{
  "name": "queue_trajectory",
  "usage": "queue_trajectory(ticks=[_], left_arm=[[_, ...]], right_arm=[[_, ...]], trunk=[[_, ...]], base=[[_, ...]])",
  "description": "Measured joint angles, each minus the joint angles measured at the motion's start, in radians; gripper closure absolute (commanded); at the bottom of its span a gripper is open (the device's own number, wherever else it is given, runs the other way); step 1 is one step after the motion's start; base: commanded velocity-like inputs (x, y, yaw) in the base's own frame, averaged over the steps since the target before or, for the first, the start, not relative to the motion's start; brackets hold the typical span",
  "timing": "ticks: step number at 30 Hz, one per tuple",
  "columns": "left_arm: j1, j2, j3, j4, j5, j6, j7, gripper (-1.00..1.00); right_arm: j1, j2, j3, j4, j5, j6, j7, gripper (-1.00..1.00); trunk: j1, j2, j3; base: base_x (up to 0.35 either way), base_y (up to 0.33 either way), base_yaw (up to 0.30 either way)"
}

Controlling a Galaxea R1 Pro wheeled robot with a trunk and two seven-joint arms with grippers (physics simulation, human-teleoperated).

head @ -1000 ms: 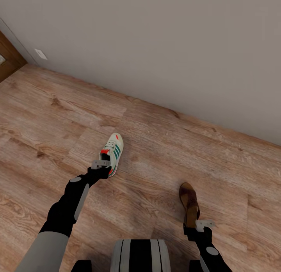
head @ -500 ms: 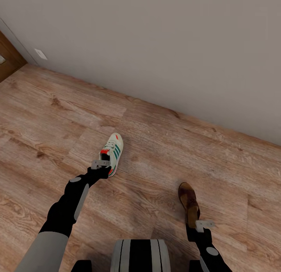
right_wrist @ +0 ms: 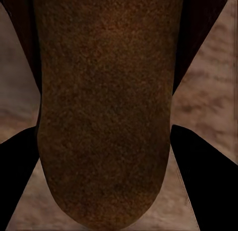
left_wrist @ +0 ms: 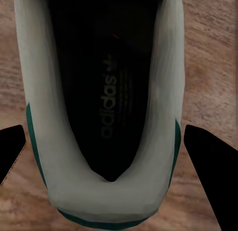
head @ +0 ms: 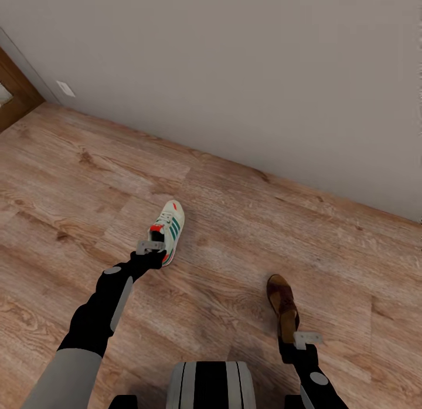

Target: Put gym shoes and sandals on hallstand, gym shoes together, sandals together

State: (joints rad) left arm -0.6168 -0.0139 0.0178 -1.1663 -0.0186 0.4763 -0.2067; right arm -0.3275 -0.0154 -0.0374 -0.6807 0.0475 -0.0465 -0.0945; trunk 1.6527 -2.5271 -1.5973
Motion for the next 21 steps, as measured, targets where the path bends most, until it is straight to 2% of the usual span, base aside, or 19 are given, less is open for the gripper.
queue_trajectory(ticks=[3,7,13,15,17,19,20,21], left_arm=[[0.005,0.005,0.003,0.001,-0.002,-0.001,-0.001,1.0],[0.056,0.016,0.011,0.003,-0.009,-0.011,0.002,1.0],[0.113,0.038,0.013,0.026,-0.007,-0.095,0.01,1.0],[0.139,0.043,0.026,0.044,-0.007,-0.135,0.013,1.0],[0.154,0.045,0.046,0.055,-0.007,-0.153,0.013,1.0],[0.17,0.046,0.089,0.079,-0.011,-0.179,0.012,1.0],[0.182,0.047,0.128,0.117,-0.016,-0.225,0.011,1.0],[0.186,0.046,0.134,0.129,-0.012,-0.239,0.011,1.0]], right_arm=[[0.001,0.0,0.001,0.001,0.002,-0.029,0.001,1.0],[0.001,-0.001,0.001,0.008,0.005,-0.058,0.001,1.0],[0.001,0.0,0.003,0.012,0.006,-0.063,0.001,1.0],[0.001,0.0,0.004,0.013,0.006,-0.063,0.001,1.0],[0.001,0.0,0.004,0.013,0.007,-0.063,0.001,1.0],[0.001,0.0,0.004,0.013,0.007,-0.064,0.001,1.0],[0.001,0.0,0.004,0.013,0.007,-0.064,0.001,1.0],[0.001,0.0,0.004,0.013,0.007,-0.064,0.001,1.0]], trunk=[[-0.001,0.001,0.012],[-0.003,0.002,0.027],[-0.006,0.003,0.05],[-0.007,0.004,0.058],[-0.008,0.004,0.066],[-0.008,0.004,0.073],[-0.009,0.005,0.077],[-0.009,0.005,0.081]], base=[[0.0,0.0,0.0],[0.0,0.0,0.0],[0.0,0.0,0.0],[0.0,0.0,0.0],[0.0,0.0,0.0],[0.0,0.0,0.0],[0.0,0.0,0.0],[0.0,0.0,0.0]])
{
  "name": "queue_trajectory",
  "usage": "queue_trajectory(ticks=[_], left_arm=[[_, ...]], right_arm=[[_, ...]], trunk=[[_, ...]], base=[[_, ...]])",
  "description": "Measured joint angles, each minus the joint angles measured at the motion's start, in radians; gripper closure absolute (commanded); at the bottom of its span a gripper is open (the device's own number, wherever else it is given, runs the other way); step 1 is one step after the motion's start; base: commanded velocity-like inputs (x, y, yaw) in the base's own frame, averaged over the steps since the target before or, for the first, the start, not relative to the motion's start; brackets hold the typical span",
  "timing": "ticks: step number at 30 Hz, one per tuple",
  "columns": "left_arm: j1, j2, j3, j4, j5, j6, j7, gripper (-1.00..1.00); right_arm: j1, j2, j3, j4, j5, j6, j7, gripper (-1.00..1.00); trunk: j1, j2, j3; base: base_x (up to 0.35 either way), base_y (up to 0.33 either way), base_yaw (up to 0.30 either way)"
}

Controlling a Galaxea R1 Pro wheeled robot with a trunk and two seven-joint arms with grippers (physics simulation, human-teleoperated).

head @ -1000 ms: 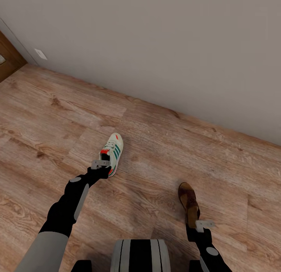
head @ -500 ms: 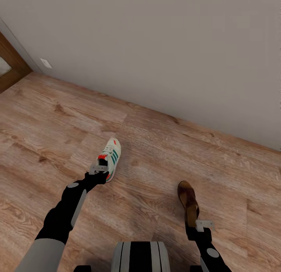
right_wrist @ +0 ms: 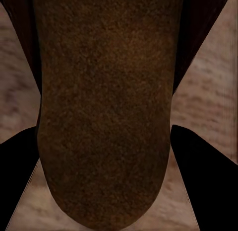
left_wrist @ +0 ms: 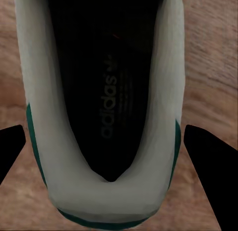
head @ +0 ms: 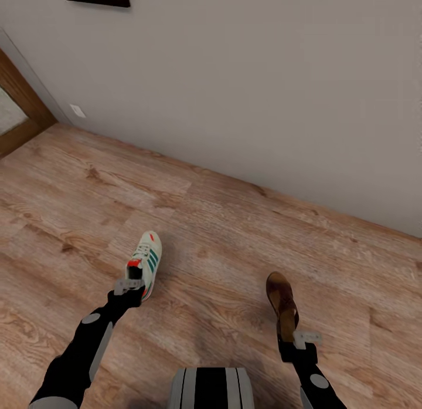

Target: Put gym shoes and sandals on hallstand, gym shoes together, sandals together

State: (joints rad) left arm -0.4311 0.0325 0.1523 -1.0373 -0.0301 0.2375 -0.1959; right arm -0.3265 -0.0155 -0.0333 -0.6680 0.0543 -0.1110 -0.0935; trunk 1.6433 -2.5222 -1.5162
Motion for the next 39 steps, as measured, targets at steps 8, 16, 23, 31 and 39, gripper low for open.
queue_trajectory(ticks=[8,16,23,31,39], left_arm=[[0.054,0.022,0.024,0.196,-0.003,-0.21,0.019,1.0],[0.069,0.042,0.026,0.482,0.005,-0.498,0.142,1.0],[0.096,0.065,0.038,0.67,0.014,-0.683,0.162,1.0],[0.149,0.069,0.09,0.684,0.029,-0.717,0.168,1.0],[0.152,0.065,0.088,0.695,0.028,-0.719,0.168,1.0]], right_arm=[[0.0,0.0,0.0,-0.006,0.0,0.0,-0.001,1.0],[0.019,-0.014,-0.003,-0.004,0.001,-0.109,-0.002,1.0],[0.14,-0.025,-0.005,0.003,0.0,-0.281,-0.002,1.0],[0.171,-0.023,-0.004,0.053,-0.003,-0.315,-0.005,1.0],[0.172,-0.023,-0.005,0.074,-0.004,-0.316,-0.006,1.0]], trunk=[[-0.004,0.002,0.034],[-0.007,0.004,0.077],[-0.01,0.005,0.115],[-0.014,0.007,0.151],[-0.018,0.009,0.187]], base=[[0.0,0.0,0.0],[0.0,0.0,-0.02],[0.0,0.0,-0.06],[0.0,0.0,-0.02],[0.0,0.0,-0.154]])
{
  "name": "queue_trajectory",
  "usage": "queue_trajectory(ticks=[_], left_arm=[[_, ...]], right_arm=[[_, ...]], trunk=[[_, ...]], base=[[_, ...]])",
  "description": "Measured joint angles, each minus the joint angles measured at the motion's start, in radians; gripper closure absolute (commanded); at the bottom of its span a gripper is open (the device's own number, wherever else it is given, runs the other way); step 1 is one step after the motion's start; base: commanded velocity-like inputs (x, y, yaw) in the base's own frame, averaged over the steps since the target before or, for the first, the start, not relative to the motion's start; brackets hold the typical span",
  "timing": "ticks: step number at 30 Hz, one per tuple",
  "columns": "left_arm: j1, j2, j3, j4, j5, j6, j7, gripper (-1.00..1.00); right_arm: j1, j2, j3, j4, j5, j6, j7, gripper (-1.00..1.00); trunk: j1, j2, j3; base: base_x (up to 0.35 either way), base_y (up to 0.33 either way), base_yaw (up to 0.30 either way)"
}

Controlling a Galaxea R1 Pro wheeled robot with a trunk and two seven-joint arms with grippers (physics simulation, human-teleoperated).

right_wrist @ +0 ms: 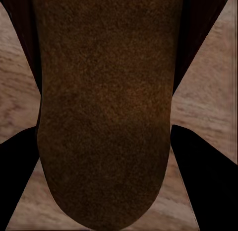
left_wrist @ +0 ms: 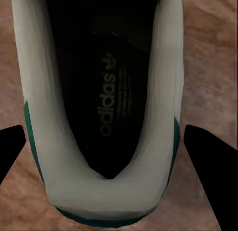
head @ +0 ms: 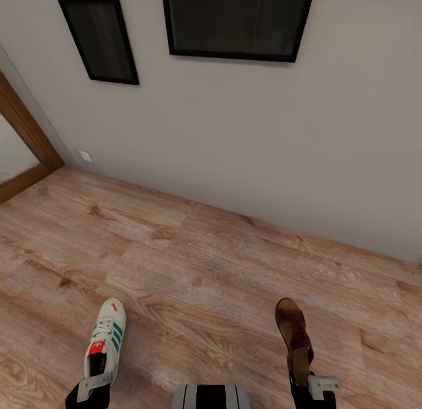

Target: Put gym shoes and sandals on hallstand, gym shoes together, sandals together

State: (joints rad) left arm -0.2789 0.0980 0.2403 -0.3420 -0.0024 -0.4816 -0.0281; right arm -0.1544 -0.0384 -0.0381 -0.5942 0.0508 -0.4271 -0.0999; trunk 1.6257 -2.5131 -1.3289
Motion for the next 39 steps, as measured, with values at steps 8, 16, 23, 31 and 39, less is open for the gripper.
queue_trajectory(ticks=[8,16,23,31,39], left_arm=[[0.0,-0.002,-0.003,0.002,-0.002,0.0,-0.001,1.0],[0.0,-0.004,-0.004,0.002,-0.003,0.0,-0.001,1.0],[0.0,-0.004,-0.002,0.003,-0.003,0.0,-0.001,1.0],[0.0,-0.003,-0.002,0.003,-0.003,0.0,-0.001,1.0],[0.0,-0.002,-0.004,0.004,-0.009,0.0,-0.003,1.0]], right_arm=[[0.0,0.0,-0.001,0.023,-0.001,0.0,-0.001,1.0],[0.0,0.0,-0.003,0.029,-0.002,0.0,-0.001,1.0],[0.0,0.0,-0.004,0.047,-0.003,-0.001,-0.002,1.0],[0.0,0.0,-0.04,0.051,-0.004,-0.012,-0.002,1.0],[0.0,0.001,-0.067,0.052,-0.003,-0.015,-0.002,1.0]], trunk=[[-0.004,0.002,0.04],[-0.007,0.004,0.08],[-0.01,0.005,0.115],[-0.014,0.007,0.154],[-0.018,0.009,0.194]], base=[[0.0,0.0,-0.223],[0.0,0.0,-0.226],[0.0,0.0,-0.227],[0.0,0.0,-0.227],[0.0,0.0,-0.227]])
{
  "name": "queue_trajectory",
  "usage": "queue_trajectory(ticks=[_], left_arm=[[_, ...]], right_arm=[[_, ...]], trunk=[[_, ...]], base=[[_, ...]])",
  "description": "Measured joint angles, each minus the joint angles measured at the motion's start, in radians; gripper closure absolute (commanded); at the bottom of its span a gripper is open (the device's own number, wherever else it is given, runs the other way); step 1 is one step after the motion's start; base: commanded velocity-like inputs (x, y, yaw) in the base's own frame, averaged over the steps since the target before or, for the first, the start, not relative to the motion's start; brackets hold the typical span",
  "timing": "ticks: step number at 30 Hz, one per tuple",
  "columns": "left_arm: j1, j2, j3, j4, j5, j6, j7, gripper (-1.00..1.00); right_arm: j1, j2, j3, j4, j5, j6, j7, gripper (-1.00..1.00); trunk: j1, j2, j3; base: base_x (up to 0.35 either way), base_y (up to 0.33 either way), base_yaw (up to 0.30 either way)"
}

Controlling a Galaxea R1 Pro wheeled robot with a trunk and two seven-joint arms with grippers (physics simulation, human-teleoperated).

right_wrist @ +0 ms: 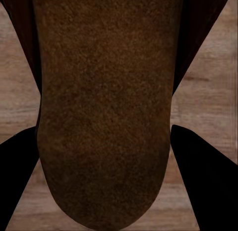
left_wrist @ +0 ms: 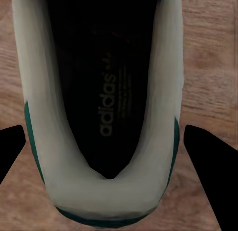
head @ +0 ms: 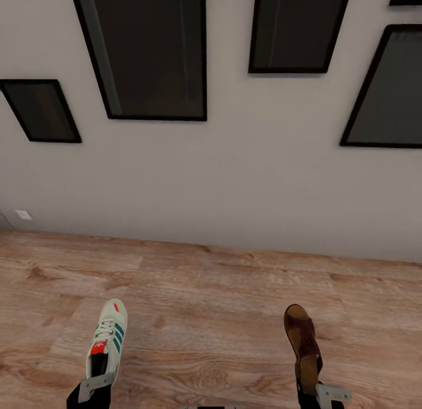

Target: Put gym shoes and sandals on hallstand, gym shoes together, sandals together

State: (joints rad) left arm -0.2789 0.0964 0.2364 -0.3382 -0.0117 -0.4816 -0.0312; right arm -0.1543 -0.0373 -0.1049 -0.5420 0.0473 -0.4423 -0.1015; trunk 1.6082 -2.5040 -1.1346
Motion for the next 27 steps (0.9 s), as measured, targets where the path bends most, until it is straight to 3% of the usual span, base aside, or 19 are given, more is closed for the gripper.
queue_trajectory(ticks=[18,27], left_arm=[[0.0,0.001,-0.003,0.0,-0.001,0.0,-0.001,1.0],[0.0,0.001,-0.005,0.002,-0.001,0.0,-0.001,1.0]], right_arm=[[0.0,0.002,0.001,0.001,0.0,0.001,0.0,1.0],[0.0,0.006,0.001,0.002,0.0,0.003,0.0,1.0]], trunk=[[-0.008,0.005,0.089],[-0.043,0.068,0.119]], base=[[0.0,0.0,-0.235],[0.0,0.0,-0.295]])
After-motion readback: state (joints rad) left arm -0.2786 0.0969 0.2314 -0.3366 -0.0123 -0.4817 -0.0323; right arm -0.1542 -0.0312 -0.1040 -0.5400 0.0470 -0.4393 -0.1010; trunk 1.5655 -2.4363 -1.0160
